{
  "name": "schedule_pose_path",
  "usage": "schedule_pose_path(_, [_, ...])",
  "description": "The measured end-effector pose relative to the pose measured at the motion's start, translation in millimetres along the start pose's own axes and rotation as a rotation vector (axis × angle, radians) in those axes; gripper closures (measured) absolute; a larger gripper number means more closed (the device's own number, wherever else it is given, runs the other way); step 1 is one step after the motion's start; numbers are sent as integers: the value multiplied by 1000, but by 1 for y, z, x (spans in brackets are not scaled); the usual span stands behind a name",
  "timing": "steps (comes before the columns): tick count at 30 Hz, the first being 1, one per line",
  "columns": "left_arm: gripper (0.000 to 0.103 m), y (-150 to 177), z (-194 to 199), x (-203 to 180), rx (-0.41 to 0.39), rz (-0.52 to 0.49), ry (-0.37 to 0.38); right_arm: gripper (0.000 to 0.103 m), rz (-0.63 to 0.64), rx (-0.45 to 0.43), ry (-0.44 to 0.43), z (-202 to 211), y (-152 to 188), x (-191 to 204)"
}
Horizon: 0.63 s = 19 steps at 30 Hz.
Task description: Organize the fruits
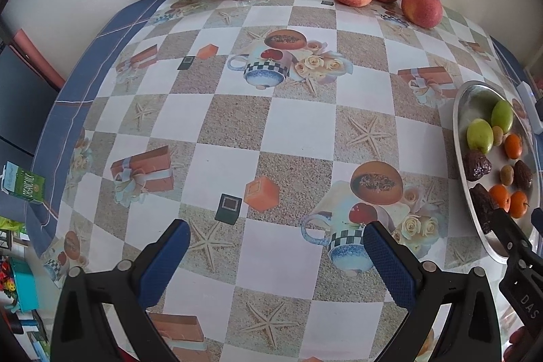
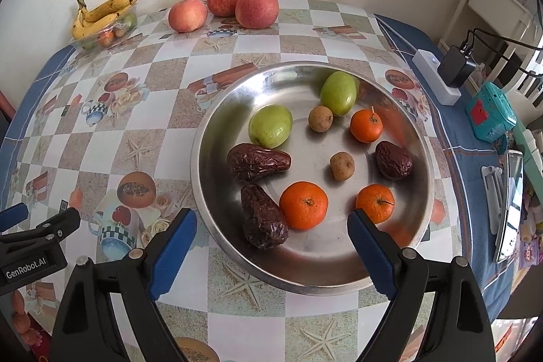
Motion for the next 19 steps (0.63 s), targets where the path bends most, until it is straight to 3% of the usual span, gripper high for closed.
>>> schedule_pose_path(13, [0, 1, -1, 2, 7, 11, -2, 12, 6, 5, 0, -1, 1, 1])
schedule_pose_path(19, [0, -3, 6, 4, -31, 11, -9, 12, 7, 7, 1, -1, 2, 2])
Point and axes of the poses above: each gripper's, at about its wrist camera, not at the fingertips, and z roughly against the way its jaws point, x to its left, y to its underside, the point moved 10 cm from there along -z, roughly the way its jaws point, and after that the axes turned 10 degrees about -z, right-handed, at the moved point
